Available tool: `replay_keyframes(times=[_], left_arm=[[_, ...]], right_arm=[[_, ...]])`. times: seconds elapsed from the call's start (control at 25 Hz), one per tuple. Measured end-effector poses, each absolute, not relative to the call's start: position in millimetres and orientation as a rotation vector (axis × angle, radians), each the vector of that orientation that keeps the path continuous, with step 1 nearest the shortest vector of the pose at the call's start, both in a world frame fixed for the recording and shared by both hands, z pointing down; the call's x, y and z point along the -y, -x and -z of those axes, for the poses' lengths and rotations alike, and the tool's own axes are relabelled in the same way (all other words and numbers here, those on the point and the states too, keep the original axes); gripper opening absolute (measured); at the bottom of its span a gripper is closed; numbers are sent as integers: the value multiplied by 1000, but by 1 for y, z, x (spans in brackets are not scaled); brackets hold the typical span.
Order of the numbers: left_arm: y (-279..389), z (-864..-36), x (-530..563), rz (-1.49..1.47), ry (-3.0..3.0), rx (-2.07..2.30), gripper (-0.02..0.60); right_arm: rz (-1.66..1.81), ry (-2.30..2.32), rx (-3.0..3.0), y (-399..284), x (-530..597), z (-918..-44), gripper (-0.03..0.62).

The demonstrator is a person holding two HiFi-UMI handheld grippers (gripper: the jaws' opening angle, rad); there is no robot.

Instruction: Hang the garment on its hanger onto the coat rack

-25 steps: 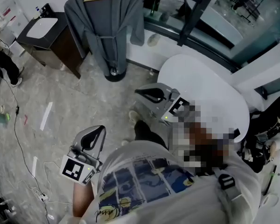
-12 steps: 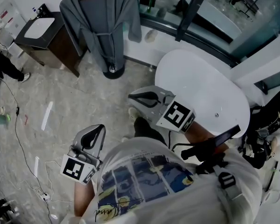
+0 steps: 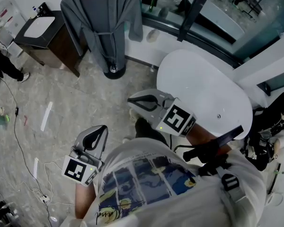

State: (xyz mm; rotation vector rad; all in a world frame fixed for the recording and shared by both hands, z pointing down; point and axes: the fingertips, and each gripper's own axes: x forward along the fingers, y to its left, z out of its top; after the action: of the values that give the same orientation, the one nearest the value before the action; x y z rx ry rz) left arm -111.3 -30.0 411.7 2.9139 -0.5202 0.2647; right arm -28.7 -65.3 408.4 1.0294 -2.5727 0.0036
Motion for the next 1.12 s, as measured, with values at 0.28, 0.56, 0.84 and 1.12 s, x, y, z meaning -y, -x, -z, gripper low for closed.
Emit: replay_keyframes(times=[0.28,0.56,0.84,1.12], left_arm=[[116,-411,27,-259,-2914,532,2],[121,-416,21,-251,-2911,537,2],[122,-416,20,-251,-2912,530,2],[122,-419,20,-266,-2905,521,2]], right_arm=[[30,-984,2556,39,62,-399,2],[50,-964,2549,48,54,-401,2],[53,-955,2544,50,52,-402,2],[46,-954,2545,52,53,-403,2]])
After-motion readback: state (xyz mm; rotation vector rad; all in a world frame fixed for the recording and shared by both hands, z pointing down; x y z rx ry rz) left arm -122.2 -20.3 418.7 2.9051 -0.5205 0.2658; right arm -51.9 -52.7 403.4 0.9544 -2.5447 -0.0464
